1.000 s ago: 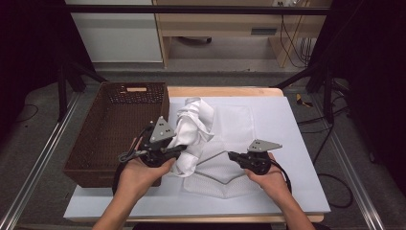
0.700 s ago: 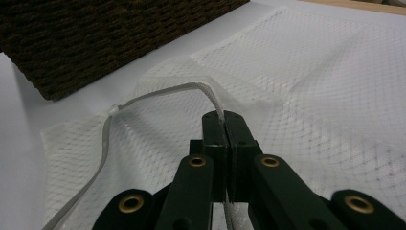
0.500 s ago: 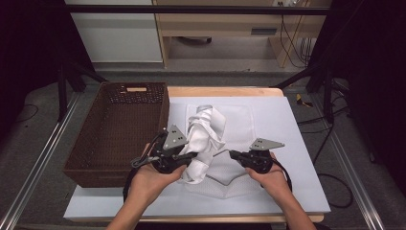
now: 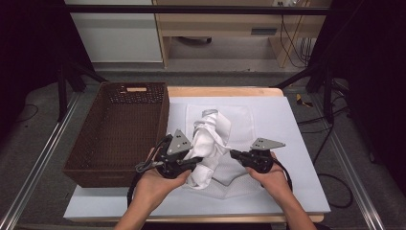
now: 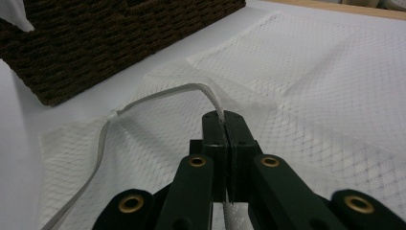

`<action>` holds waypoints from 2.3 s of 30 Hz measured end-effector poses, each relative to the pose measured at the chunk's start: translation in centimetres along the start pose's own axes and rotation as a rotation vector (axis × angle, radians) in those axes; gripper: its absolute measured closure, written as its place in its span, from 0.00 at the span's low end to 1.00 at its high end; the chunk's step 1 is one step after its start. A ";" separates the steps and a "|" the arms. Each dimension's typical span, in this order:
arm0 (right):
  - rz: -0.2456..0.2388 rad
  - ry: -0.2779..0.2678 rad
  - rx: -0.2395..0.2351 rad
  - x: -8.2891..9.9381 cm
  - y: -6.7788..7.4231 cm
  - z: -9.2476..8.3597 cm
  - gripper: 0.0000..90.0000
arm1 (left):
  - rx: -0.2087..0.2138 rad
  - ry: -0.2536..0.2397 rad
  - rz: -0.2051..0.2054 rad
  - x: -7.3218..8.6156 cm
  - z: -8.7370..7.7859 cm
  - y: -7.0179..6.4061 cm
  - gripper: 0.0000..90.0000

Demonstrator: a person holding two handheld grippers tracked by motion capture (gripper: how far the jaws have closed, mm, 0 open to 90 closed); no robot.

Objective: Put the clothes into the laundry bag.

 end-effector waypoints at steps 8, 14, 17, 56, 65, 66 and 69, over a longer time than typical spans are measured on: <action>-0.004 0.000 0.002 0.0 -0.1 0.0 0.99 | 0.016 -0.003 -0.015 0.8 0.3 -0.7 0.78; 0.000 -0.005 0.007 -0.1 -0.2 -0.1 0.99 | 0.031 -0.015 -0.025 1.2 0.2 -1.3 0.78; 0.000 -0.004 0.007 0.0 -0.3 0.0 0.99 | 0.038 -0.018 -0.021 1.2 0.1 -1.6 0.78; 0.018 -0.024 0.033 -0.2 -1.2 0.2 0.99 | 0.121 0.014 -0.012 3.1 -1.1 -3.6 0.78; 0.028 -0.035 0.037 -0.4 -1.3 0.1 0.99 | 0.173 0.051 -0.013 4.6 0.1 -5.3 0.78; 0.028 -0.035 0.036 -0.4 -1.3 0.0 0.99 | 0.182 0.057 -0.014 4.8 0.4 -5.4 0.78; 0.036 -0.034 0.039 -0.3 -1.3 0.0 0.99 | 0.191 0.070 -0.017 5.4 1.2 -5.4 0.78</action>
Point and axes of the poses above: each handheld gripper's, and its own axes: z roughly forward along the jaws, x roughly out of its underside, y roughly to its left, the point moved 2 cm from there along z, roughly forward along the jaws, and after that the axes turned 14 degrees about -y, right-handed, at the moved point
